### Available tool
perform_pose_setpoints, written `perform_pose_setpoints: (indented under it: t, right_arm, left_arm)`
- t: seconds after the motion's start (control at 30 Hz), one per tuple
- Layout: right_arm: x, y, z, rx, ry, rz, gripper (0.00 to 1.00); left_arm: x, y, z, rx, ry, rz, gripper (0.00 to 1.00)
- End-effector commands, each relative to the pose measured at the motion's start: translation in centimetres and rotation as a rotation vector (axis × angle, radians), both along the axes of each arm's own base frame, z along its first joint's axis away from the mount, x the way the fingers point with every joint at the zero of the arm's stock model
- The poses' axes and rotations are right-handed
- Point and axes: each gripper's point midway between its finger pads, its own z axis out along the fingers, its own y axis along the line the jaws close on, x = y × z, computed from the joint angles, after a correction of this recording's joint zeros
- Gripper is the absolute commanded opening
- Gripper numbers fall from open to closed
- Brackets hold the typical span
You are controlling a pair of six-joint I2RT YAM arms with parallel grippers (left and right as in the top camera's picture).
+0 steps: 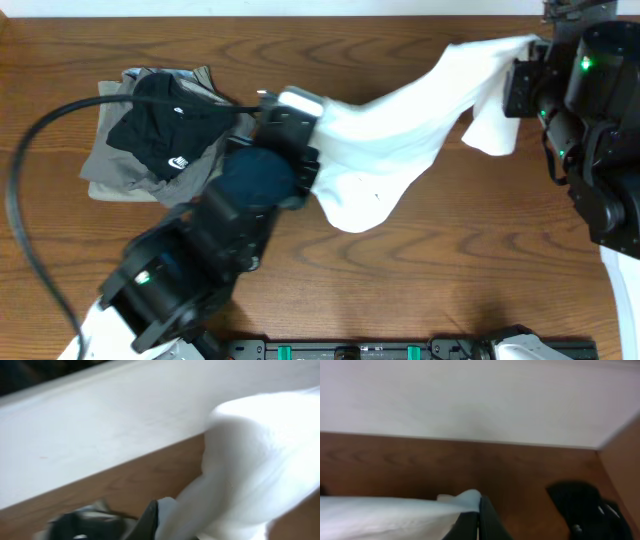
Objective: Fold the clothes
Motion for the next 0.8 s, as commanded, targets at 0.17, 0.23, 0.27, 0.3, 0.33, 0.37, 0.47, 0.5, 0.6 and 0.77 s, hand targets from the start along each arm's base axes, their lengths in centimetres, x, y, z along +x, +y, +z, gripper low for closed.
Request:
perform_pose_setpoints:
  t: [0.17,0.23,0.27,0.3,0.33,0.37,0.47,0.5,0.6,0.77]
  right_arm:
    - [-0.7,-2.1,0.4,0.041,-0.005,-0.11,0.01]
    - [-1.4,-2.3,2.1,0.056,-0.061,-0.11,0.01]
    - [-1.9,-2.4,3.0,0.063,-0.088,-0.11,0.01]
    - [-2.6,-2.5,4.2,0.073,-0.123,-0.109,0.01]
    - [-3.3,-2.7,5.3,0.082,-0.158,-0.108,0.01]
    - [-4.3,-3.0,7.0,0.093,-0.206,-0.109,0.01]
    - [-7.2,-3.6,10.9,0.125,-0.322,-0.107,0.01]
    - [-8.5,-3.9,12.4,0.137,-0.369,-0.106,0.01]
    - [-11.7,-4.5,15.4,0.154,-0.464,-0.097,0.01]
    - [-15.7,-5.3,17.8,0.162,-0.548,-0.087,0.01]
  left_arm:
    - [1.1,4.2,4.6,0.14,-0.159,0.128,0.06]
    - [0.9,4.4,7.2,0.119,-0.213,0.128,0.06]
    - [0.7,4.6,8.6,0.105,-0.236,0.13,0.06]
    - [0.4,4.9,10.2,0.08,-0.264,0.133,0.06]
    - [0.0,5.1,11.7,0.059,-0.29,0.133,0.06]
    - [-0.6,5.3,13.4,0.042,-0.322,0.127,0.06]
    - [-2.6,5.7,18.1,0.003,-0.418,0.092,0.06]
    - [-3.5,5.9,19.9,-0.013,-0.456,0.074,0.06]
    - [-5.6,5.9,23.2,-0.049,-0.526,0.022,0.06]
    - [-8.3,6.3,25.7,-0.07,-0.569,-0.044,0.06]
